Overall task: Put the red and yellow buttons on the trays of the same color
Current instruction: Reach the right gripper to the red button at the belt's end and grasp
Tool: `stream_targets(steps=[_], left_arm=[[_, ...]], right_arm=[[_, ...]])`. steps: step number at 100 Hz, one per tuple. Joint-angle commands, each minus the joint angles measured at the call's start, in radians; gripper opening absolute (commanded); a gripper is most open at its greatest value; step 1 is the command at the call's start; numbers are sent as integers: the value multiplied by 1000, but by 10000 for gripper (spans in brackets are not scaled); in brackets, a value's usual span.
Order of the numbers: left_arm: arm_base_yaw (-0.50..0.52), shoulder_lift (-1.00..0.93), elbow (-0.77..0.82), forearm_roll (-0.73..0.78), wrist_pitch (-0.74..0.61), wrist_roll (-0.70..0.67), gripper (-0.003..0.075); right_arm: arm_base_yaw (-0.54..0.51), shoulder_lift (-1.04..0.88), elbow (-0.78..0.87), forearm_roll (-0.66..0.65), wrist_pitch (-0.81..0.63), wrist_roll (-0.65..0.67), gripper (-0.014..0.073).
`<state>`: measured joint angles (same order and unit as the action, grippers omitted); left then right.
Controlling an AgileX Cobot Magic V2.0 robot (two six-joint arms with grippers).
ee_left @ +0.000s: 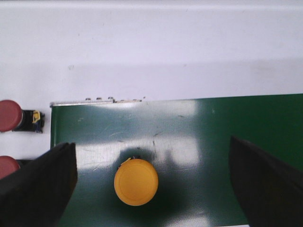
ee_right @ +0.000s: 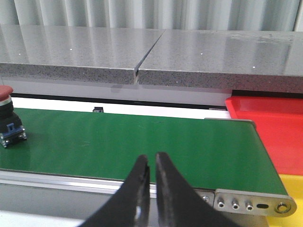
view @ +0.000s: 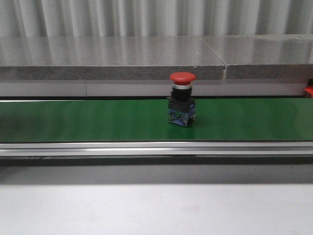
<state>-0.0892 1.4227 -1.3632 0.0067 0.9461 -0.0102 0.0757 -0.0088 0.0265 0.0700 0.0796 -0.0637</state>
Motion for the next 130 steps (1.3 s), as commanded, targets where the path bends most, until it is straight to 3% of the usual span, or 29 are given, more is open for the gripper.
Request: stream_targets(steps=[1,30,49,63,87,113,130], left_arm=[[-23,-105,5,-7,-85,-2,629],[-26,-469,311,-7,-302,-5,625],[-26,-723,549,-7,-378,-5,559],[-26,-888,689,-7,-391,-5,412],[-26,-1044,808,-7,-398,-5,-23],[-26,-1056,814,-7,-383,-5,-21],[-26,-1056,814,-7,-383,-5,-21]], right_arm=[[0,-7,-14,-8,-80,-1,55],[0,-7,-14,-8,-80,-1,55],[0,-7,-14,-8,-80,-1,55],[0,-7,-14,-8,-80,-1,55],[0,-7,-14,-8,-103,-1,55],[0,-7,-19,-8,-181,-1,55],[0,-3,-109,13,-115,-1,55]])
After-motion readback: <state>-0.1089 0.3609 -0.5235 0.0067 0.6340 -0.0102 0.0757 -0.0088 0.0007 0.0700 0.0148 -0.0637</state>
